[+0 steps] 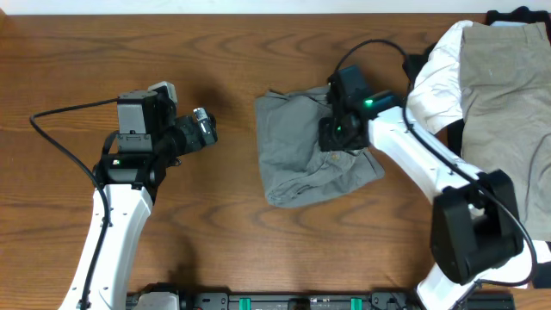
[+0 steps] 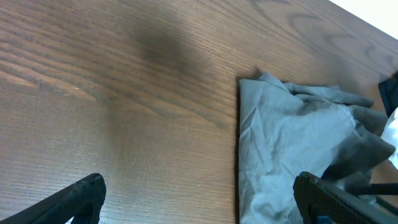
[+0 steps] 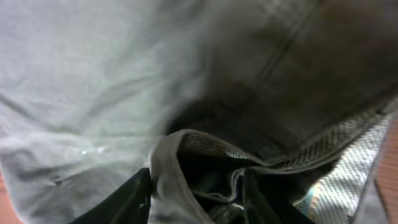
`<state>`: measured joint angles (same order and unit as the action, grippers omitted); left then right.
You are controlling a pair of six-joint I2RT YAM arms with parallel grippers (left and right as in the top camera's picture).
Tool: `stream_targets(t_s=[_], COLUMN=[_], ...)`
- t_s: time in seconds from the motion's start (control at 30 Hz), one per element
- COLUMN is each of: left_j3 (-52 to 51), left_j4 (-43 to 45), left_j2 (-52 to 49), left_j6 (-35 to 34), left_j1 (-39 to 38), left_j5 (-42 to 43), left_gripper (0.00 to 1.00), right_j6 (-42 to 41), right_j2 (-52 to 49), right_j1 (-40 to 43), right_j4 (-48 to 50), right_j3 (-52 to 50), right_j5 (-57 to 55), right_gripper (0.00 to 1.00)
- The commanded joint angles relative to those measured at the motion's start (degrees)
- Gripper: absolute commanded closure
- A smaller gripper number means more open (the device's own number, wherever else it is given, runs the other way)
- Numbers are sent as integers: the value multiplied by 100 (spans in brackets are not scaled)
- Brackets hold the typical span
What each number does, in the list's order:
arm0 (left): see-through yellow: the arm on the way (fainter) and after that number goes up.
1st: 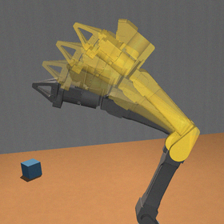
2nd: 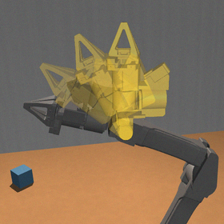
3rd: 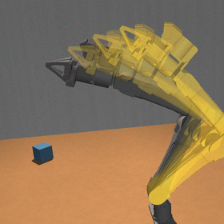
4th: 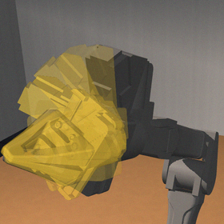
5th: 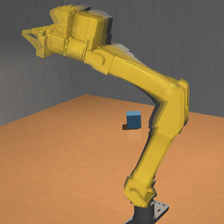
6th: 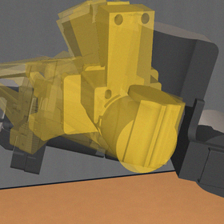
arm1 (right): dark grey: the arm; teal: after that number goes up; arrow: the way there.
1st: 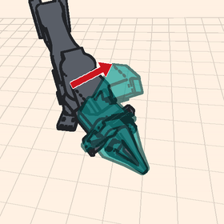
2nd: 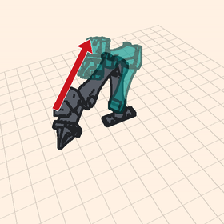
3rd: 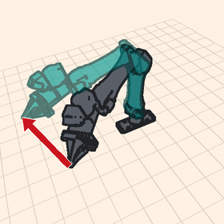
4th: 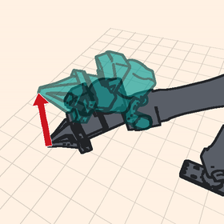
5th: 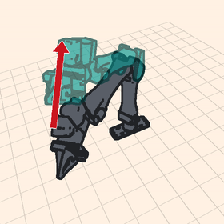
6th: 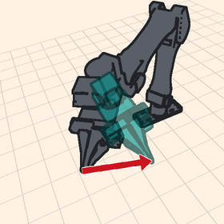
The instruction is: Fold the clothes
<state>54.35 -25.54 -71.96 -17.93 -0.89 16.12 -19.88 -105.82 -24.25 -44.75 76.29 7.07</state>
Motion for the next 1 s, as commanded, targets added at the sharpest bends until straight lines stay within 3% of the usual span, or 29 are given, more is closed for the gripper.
stream_targets(t_s=[0.0,0.1,0.17,0.23,0.43,0.57,0.73,0.8,0.87,0.97], left_j3=[15,15,15,15,15,15,15,15,15,15], left_j4=[-13,-13,-13,-13,-17,-15,-15,-15,-15,-13], left_j2=[-39,-39,-39,-39,-39,-39,-39,-39,-39,-39], left_j6=[103,103,103,103,146,146,164,186,186,186], left_j1=[24,24,24,24,22,22,22,24,22,22], left_j5=[-42,-42,-42,-42,-39,-39,-39,-39,-39,-42], left_gripper=[2,2,2,2,2,2,2,2,2,2], right_j6=[68,68,66,63,-190,-186,-313,-372,-387,-387], right_j2=[26,28,92,216,761,706,549,538,538,546], right_j1=[-74,-74,-63,-48,125,190,190,192,197,234], right_j4=[81,31,-122,-313,-1250,-1467,-1014,-839,-793,-831], right_j3=[-20,-20,-15,-15,-17,-120,-660,-927,-1113,-1145], right_j5=[92,96,114,114,-140,-227,-251,-251,-251,-249], right_gripper=[60,73,89,98,99,97,94,82,64,55])
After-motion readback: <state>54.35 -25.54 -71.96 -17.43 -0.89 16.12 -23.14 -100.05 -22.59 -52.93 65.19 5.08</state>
